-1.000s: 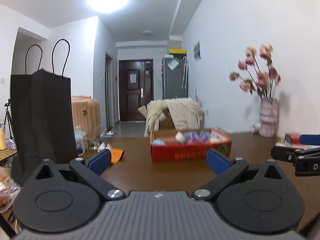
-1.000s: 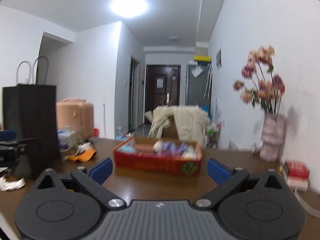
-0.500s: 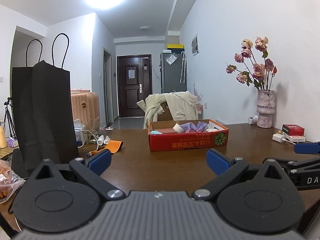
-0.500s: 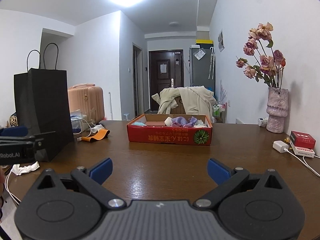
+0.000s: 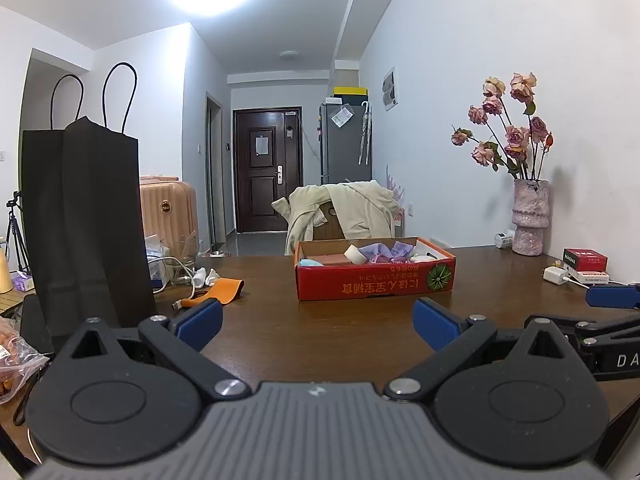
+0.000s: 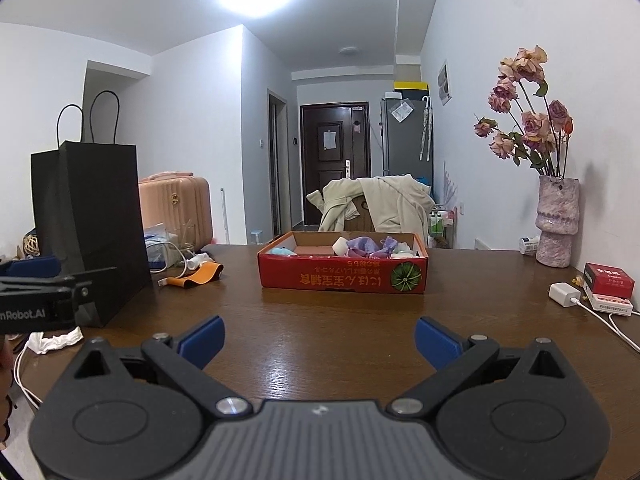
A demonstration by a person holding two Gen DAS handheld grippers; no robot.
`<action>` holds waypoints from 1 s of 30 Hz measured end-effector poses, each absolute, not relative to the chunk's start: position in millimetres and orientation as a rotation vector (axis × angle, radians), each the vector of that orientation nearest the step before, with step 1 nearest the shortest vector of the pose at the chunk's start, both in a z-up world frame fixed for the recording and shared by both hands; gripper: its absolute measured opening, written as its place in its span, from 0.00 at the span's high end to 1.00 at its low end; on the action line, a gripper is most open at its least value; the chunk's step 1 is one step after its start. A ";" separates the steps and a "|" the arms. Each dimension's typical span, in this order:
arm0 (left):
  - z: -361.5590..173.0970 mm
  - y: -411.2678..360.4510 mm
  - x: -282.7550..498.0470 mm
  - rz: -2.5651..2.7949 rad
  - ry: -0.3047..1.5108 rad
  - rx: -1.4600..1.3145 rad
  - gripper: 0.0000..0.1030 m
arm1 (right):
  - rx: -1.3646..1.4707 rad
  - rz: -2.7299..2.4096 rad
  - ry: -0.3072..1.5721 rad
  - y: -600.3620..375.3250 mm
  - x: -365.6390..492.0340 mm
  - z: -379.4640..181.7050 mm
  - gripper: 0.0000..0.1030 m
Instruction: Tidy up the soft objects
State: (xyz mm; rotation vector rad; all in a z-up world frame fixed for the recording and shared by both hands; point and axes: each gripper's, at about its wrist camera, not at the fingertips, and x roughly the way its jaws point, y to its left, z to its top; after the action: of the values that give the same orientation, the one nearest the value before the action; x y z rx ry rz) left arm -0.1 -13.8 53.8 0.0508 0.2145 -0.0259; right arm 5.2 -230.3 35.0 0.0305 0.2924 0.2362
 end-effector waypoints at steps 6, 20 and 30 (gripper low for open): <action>52.8 -13.4 0.9 -0.031 0.218 0.052 0.00 | 0.035 0.248 0.295 -229.7 5.1 34.2 0.01; 52.6 -13.5 1.0 -0.031 0.219 0.052 0.00 | 0.042 0.247 0.288 -231.9 5.0 34.3 0.01; 52.6 -14.0 0.7 -0.030 0.219 0.053 0.00 | 0.050 0.244 0.286 -231.5 4.7 34.3 0.01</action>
State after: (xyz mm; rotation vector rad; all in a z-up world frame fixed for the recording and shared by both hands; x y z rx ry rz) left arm 0.7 -14.0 52.6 0.0526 0.2186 -0.0304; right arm 4.7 -231.5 34.3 0.0496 0.2857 0.2436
